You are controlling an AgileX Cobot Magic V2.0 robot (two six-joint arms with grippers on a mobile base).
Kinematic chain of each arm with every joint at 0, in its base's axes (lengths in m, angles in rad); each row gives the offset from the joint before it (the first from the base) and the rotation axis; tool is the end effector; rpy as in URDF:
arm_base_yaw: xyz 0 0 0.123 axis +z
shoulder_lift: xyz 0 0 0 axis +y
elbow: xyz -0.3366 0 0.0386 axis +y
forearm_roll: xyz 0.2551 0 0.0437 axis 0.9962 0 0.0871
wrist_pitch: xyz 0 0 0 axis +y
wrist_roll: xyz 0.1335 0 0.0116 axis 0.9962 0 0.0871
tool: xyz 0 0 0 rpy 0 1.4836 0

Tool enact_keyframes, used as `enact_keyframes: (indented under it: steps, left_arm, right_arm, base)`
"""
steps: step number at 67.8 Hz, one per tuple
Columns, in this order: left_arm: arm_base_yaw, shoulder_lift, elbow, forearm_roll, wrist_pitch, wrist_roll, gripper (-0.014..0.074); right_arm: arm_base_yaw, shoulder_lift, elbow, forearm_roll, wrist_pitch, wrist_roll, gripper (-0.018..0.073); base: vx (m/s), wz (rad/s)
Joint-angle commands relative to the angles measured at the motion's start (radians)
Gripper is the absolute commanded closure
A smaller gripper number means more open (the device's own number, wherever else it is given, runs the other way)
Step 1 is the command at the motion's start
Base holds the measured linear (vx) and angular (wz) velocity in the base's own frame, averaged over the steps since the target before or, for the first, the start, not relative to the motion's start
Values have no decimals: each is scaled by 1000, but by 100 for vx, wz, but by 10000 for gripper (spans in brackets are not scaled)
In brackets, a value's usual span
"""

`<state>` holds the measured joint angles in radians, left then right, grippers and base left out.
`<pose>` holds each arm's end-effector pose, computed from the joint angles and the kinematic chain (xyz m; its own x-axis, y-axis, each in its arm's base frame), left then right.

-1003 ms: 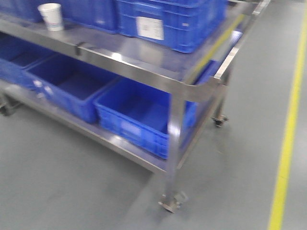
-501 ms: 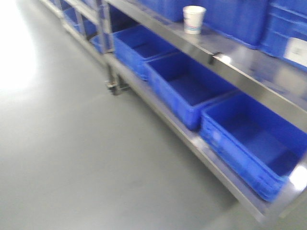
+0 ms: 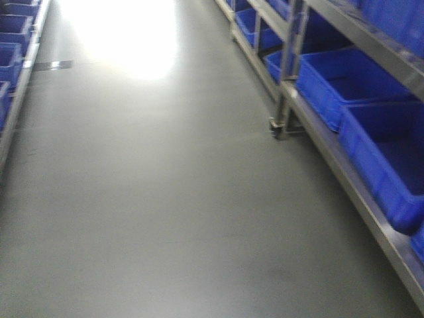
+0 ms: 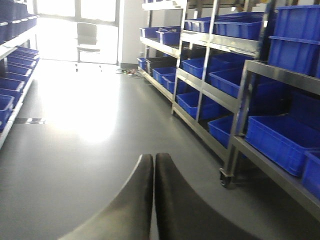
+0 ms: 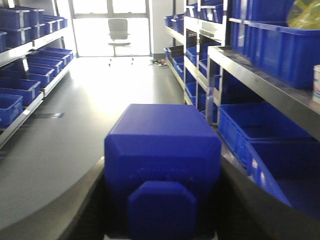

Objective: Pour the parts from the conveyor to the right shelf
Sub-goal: 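Turn and drive between the shelves of blue bins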

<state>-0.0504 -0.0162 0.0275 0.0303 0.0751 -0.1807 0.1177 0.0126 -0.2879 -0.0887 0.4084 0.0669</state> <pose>0.0523 -0.0023 0.1970 -0.0064 -0.1498 -0.9887 0.0477 0.9875 -0.1499 0.0316 -0.0010 0.2712 -0.0429 -0.0197 -0.9989 -0.0831 0.9964 -0.0161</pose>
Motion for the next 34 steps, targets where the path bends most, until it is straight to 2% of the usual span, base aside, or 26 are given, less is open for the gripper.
enact_keyframes:
  steps: [1, 16, 34]
  left_arm:
    - [-3, -7, 21, -9, -75, -4, 603]
    - [-3, -7, 21, -9, -75, -4, 603]
    - [-3, -7, 21, -9, -75, -4, 603]
  right_arm:
    - [-6, 14, -25, -6, -79, -7, 564]
    - [-6, 14, -25, -6, -79, -7, 564]
    - [-6, 14, -25, -6, -79, -7, 564]
  base:
    - [11, 61]
    - [13, 39]
    - [20, 13]
